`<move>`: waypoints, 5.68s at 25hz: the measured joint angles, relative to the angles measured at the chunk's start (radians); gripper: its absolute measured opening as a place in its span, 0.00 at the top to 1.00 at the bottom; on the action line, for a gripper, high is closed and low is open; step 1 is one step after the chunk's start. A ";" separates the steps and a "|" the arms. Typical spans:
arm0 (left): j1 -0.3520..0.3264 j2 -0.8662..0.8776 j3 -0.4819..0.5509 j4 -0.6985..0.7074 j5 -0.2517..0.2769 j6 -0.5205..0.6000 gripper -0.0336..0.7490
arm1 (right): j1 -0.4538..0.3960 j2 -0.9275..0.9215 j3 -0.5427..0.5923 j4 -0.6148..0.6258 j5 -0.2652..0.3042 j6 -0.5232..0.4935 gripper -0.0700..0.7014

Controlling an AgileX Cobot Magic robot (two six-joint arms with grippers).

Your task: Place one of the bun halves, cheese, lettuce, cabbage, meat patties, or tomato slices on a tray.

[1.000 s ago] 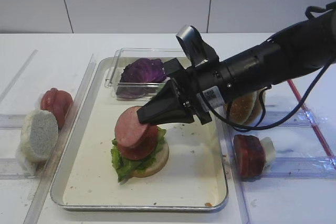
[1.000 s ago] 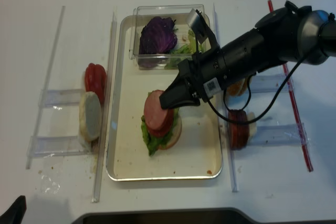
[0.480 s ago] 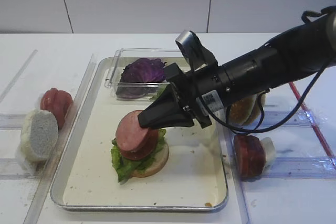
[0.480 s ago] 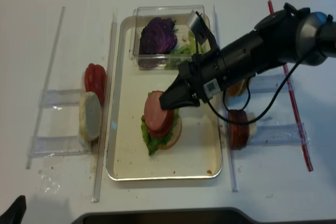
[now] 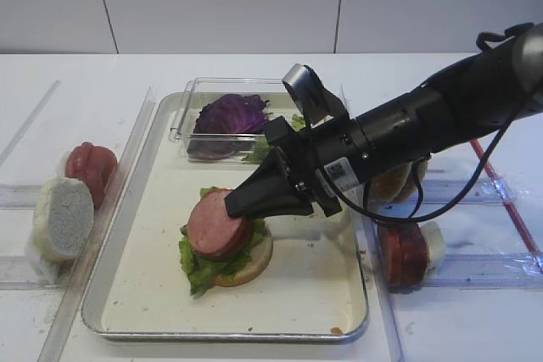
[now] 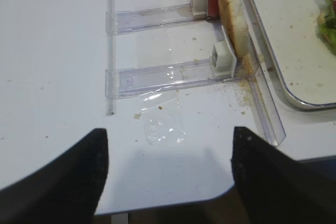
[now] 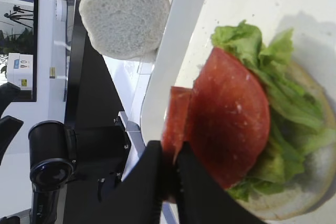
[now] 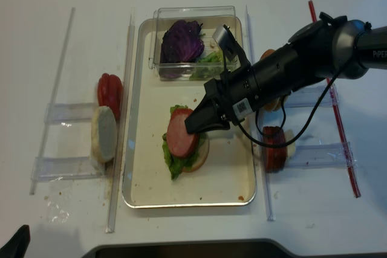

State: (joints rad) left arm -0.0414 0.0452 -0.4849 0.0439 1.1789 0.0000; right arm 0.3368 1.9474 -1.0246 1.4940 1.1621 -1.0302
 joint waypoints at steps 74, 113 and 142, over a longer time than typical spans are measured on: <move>0.000 0.000 0.000 0.000 0.000 0.000 0.40 | 0.000 -0.137 -0.022 -0.255 -0.070 0.215 0.36; 0.000 0.000 0.000 0.000 0.000 0.000 0.40 | -0.002 -0.210 -0.323 -0.893 0.054 0.823 0.36; 0.000 0.000 0.000 0.000 0.000 0.000 0.40 | -0.002 -0.300 -0.401 -1.269 0.068 0.990 0.36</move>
State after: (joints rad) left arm -0.0414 0.0452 -0.4849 0.0439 1.1789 0.0000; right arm 0.3351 1.6475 -1.4257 0.2255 1.2304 -0.0405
